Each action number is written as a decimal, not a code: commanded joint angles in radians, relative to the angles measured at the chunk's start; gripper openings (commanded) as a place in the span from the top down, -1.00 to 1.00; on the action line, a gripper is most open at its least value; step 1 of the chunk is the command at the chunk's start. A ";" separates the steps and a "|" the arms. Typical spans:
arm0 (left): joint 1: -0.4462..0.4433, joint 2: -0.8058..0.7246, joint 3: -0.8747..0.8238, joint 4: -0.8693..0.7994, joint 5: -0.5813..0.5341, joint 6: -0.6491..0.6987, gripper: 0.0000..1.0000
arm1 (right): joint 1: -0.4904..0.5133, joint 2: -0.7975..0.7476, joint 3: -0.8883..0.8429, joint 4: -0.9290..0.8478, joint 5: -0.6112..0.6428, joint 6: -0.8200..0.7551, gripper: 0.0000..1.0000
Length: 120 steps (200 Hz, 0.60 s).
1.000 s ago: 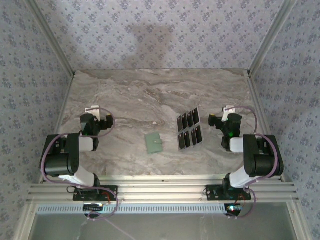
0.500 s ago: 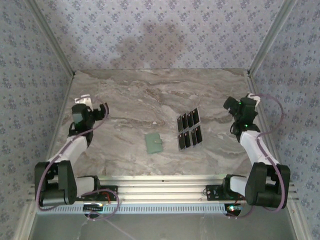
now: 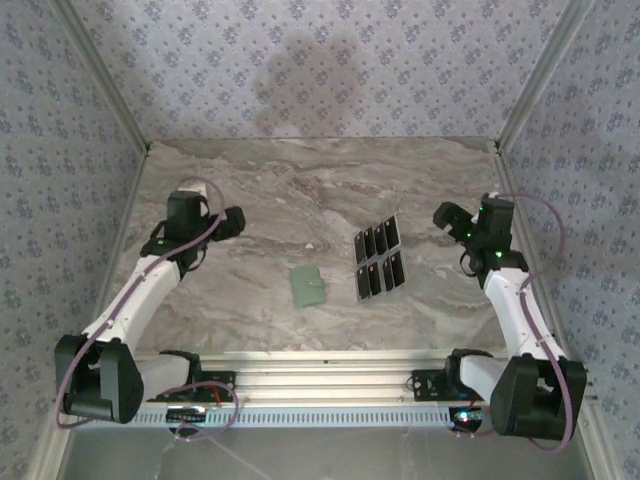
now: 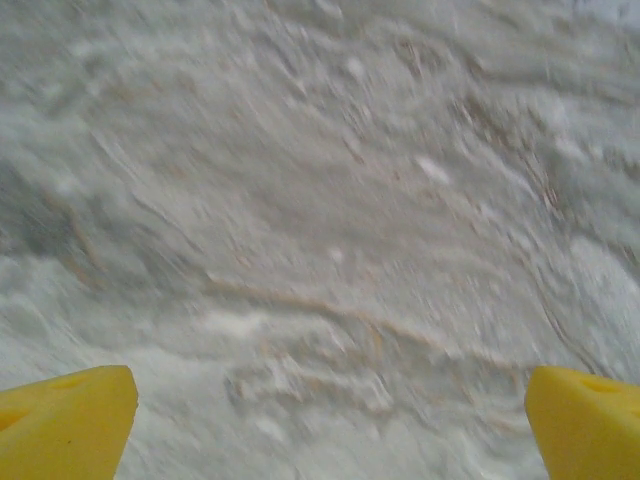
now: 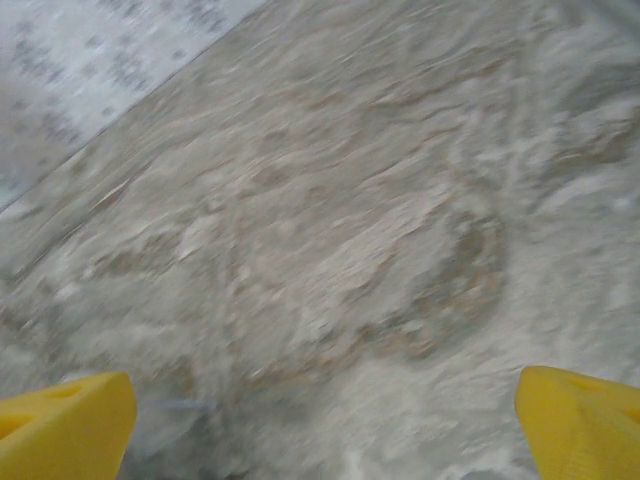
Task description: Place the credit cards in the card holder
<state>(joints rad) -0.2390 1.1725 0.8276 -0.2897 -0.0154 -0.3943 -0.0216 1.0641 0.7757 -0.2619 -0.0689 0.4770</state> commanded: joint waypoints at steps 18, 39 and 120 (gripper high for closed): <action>-0.150 -0.013 -0.019 -0.125 -0.073 -0.128 -1.00 | 0.238 -0.042 0.088 -0.226 0.060 -0.064 -0.96; -0.222 -0.029 -0.070 -0.126 -0.102 -0.191 -1.00 | 0.418 -0.043 0.108 -0.284 0.135 -0.033 -0.94; -0.272 -0.122 -0.191 -0.115 -0.179 -0.348 -0.99 | 0.897 0.308 0.292 -0.346 0.319 0.144 -0.72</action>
<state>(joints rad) -0.5129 1.0985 0.6289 -0.3954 -0.1326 -0.6876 0.8143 1.2598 0.9951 -0.5533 0.1764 0.5476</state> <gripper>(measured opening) 0.997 0.881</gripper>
